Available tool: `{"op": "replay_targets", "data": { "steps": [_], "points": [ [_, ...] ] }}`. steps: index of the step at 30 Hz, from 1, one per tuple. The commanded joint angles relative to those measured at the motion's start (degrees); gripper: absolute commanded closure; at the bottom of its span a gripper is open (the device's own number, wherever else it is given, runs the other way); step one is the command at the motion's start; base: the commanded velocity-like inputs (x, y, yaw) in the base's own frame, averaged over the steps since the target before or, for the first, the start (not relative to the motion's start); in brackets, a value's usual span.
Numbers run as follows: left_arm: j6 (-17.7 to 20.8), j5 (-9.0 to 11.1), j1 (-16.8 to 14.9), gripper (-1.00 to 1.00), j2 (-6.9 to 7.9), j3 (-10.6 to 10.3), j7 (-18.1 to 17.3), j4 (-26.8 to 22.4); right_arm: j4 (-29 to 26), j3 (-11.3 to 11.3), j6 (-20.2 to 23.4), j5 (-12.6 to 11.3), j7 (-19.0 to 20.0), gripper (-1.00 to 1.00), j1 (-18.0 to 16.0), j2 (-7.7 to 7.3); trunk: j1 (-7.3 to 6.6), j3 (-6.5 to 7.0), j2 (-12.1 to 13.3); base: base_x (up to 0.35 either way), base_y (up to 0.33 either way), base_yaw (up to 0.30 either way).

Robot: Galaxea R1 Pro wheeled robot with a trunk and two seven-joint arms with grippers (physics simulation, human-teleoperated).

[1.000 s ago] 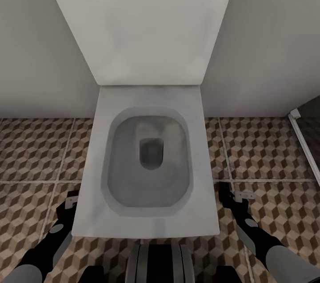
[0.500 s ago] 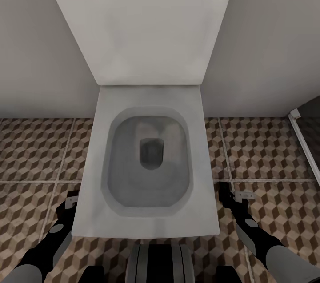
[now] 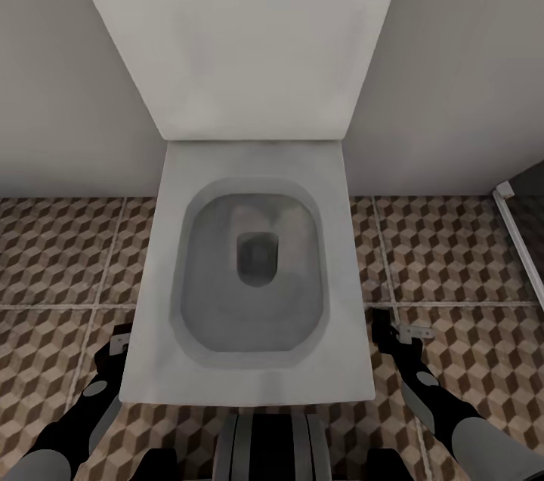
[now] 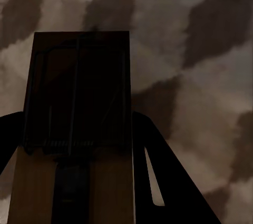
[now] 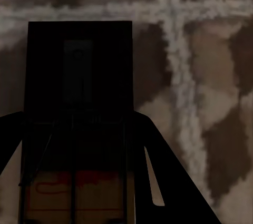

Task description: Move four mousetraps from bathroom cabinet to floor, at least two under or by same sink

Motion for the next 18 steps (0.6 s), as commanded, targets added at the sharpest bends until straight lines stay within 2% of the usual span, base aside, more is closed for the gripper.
{"op": "replay_targets", "data": {
  "steps": [1,18],
  "points": [
    [-0.17,0.38,-0.01,1.00,0.02,-0.15,0.27,0.00,-0.03,0.50,-0.15,-0.39,-0.43,1.00,-0.02,-0.05,-0.01,-0.03,-0.01,0.000,0.000,0.000],
    [-0.17,0.38,-0.01,1.00,0.01,-0.14,0.29,0.02,-0.03,0.50,-0.14,-0.39,-0.43,1.00,-0.02,-0.05,-0.01,-0.03,-0.01,0.000,0.000,0.000]
  ]
}}
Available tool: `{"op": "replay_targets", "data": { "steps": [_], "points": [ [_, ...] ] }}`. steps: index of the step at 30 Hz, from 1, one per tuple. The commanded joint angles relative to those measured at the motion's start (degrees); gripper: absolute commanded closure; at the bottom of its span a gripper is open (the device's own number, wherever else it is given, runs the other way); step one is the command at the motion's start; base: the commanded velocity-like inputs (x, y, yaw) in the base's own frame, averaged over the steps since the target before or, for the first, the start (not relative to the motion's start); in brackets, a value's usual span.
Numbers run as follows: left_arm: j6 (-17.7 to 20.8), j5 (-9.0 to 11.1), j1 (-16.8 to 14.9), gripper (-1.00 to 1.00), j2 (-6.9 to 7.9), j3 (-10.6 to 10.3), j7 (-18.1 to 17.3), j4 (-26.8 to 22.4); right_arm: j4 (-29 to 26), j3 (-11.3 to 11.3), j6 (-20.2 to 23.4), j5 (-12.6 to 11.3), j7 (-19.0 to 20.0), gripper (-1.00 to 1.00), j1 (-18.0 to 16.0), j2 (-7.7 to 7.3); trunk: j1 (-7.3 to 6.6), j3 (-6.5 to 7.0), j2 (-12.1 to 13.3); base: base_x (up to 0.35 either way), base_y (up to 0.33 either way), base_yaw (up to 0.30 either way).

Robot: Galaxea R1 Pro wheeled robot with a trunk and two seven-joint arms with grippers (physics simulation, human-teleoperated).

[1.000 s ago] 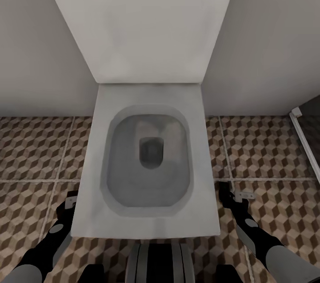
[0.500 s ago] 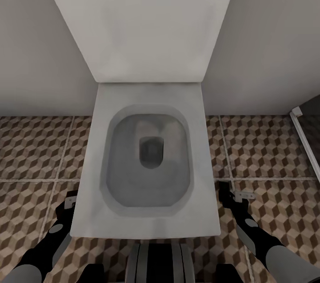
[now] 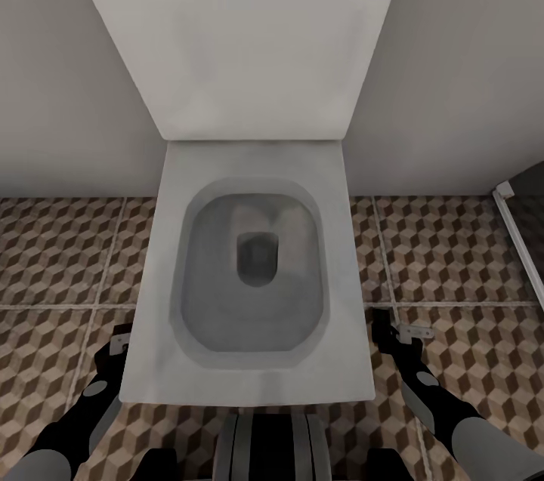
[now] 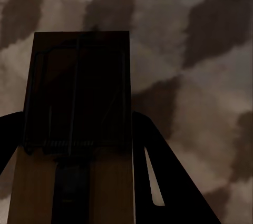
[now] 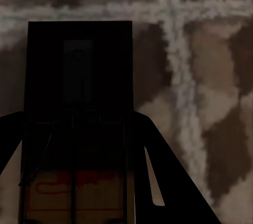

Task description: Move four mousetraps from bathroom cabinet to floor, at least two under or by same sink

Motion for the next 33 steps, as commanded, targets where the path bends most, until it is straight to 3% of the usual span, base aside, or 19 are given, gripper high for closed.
{"op": "replay_targets", "data": {
  "steps": [1,33],
  "points": [
    [-0.17,0.38,-0.02,1.00,0.00,-0.16,0.23,0.02,-0.03,0.50,-0.16,-0.39,-0.43,1.00,-0.02,-0.05,-0.01,-0.03,-0.01,0.000,0.000,0.000],
    [-0.17,0.38,-0.02,1.00,-0.14,-0.24,0.18,-0.01,-0.03,0.50,-0.16,-0.39,-0.43,1.00,-0.02,-0.05,0.02,-0.25,-0.02,0.000,0.000,0.000]
  ]
}}
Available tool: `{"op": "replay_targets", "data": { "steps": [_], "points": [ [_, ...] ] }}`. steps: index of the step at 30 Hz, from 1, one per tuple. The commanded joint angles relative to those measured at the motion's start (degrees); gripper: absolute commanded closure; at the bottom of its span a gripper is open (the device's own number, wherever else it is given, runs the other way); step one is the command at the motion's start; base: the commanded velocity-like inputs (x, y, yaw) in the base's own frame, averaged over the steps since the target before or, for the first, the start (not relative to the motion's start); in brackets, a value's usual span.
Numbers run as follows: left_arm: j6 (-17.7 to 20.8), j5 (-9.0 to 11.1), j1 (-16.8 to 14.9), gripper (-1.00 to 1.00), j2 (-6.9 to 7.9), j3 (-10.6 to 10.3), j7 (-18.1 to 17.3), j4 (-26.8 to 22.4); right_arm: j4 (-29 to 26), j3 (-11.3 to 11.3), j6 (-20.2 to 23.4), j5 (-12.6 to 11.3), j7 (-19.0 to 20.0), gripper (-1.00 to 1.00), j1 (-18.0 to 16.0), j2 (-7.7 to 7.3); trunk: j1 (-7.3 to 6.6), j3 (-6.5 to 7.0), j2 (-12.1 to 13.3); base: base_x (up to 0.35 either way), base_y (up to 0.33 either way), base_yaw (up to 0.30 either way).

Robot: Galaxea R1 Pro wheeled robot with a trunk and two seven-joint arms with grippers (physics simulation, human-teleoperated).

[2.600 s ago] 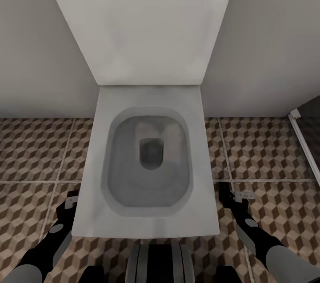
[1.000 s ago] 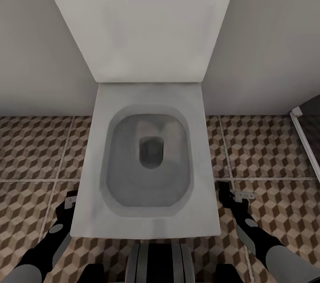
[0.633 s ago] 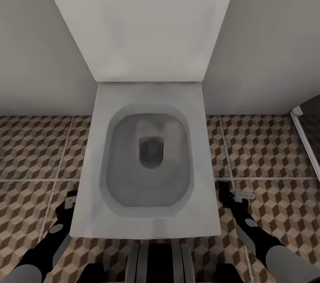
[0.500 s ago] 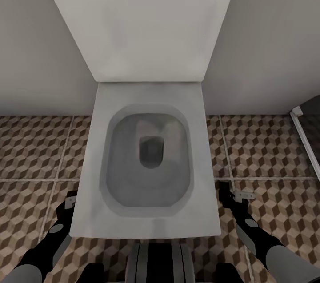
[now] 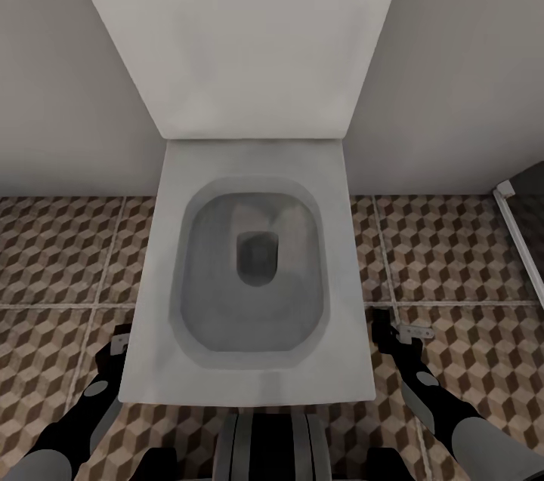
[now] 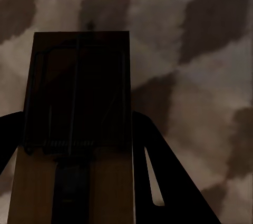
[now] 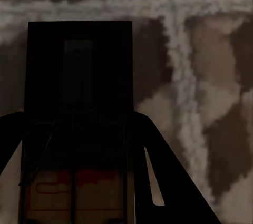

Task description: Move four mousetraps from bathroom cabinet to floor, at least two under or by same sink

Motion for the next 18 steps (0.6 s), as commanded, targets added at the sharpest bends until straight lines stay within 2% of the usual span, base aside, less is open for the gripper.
{"op": "replay_targets", "data": {
  "steps": [1,13,18],
  "points": [
    [-0.17,0.38,-0.01,1.00,-0.01,-0.17,0.24,0.01,-0.03,0.50,-0.16,-0.39,-0.43,1.00,-0.02,-0.05,-0.01,-0.03,-0.01,0.000,0.000,0.000],
    [-0.21,0.37,-0.01,1.00,-0.30,-0.16,0.36,-0.04,-0.03,0.52,-0.16,-0.33,-0.43,1.00,-0.02,-0.05,-0.01,-0.03,-0.01,0.000,0.000,0.000],
    [-0.18,0.34,-0.01,1.00,0.07,-0.11,0.38,-0.04,-0.03,0.52,-0.15,-0.31,-0.43,1.00,-0.02,-0.05,-0.01,-0.03,-0.01,0.000,0.000,0.000]
  ]
}}
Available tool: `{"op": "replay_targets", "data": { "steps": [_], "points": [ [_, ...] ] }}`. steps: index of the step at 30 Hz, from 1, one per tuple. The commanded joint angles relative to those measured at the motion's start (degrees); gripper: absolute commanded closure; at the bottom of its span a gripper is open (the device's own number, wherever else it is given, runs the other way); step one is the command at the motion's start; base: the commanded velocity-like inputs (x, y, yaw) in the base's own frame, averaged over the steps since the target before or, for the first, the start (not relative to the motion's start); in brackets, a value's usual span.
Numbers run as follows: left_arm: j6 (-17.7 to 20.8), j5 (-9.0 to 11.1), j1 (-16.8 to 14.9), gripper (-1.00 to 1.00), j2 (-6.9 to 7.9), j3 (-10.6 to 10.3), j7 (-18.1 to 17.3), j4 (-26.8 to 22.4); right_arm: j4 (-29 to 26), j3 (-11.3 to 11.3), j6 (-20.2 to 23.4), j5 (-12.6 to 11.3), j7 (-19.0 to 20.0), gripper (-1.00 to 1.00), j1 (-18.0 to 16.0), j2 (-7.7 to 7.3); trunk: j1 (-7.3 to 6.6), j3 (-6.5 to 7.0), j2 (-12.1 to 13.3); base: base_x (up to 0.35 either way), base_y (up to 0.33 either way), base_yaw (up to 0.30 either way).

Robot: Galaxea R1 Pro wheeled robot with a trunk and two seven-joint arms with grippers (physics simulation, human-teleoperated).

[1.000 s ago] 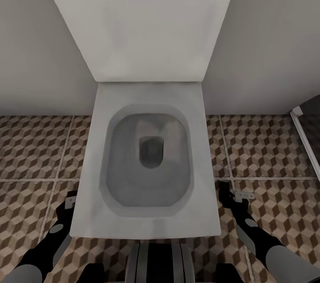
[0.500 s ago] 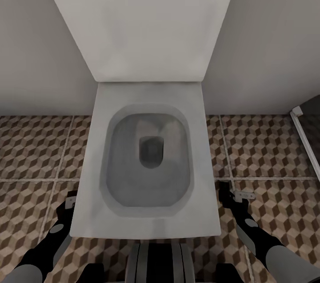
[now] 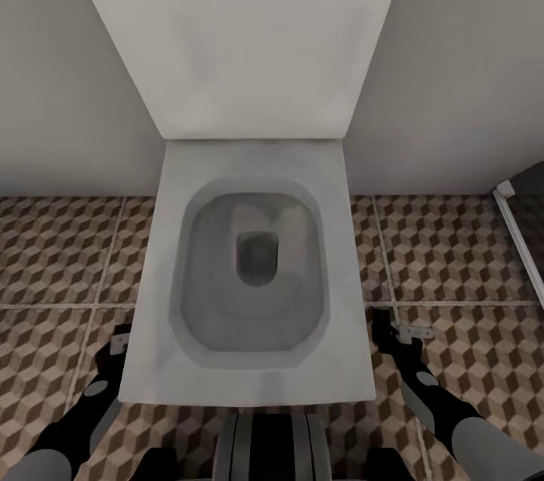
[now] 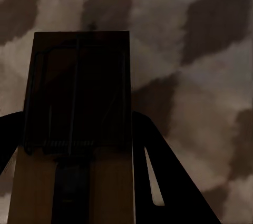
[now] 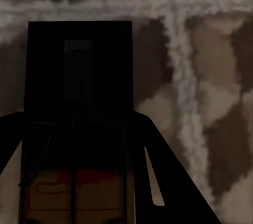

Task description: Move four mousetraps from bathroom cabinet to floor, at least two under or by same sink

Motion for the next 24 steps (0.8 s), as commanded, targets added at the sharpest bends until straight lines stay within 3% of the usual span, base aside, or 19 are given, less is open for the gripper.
{"op": "replay_targets", "data": {
  "steps": [1,24],
  "points": [
    [-0.17,0.37,-0.02,1.00,0.07,-0.17,0.23,0.02,-0.03,0.49,-0.16,-0.40,-0.43,1.00,-0.02,-0.05,-0.01,-0.03,-0.01,0.000,0.000,0.000],
    [-0.17,0.36,-0.02,1.00,0.40,0.15,0.24,0.09,-0.03,0.55,-0.17,-0.38,-0.43,1.00,-0.02,-0.05,-0.01,-0.03,-0.01,0.000,0.000,0.000]
  ]
}}
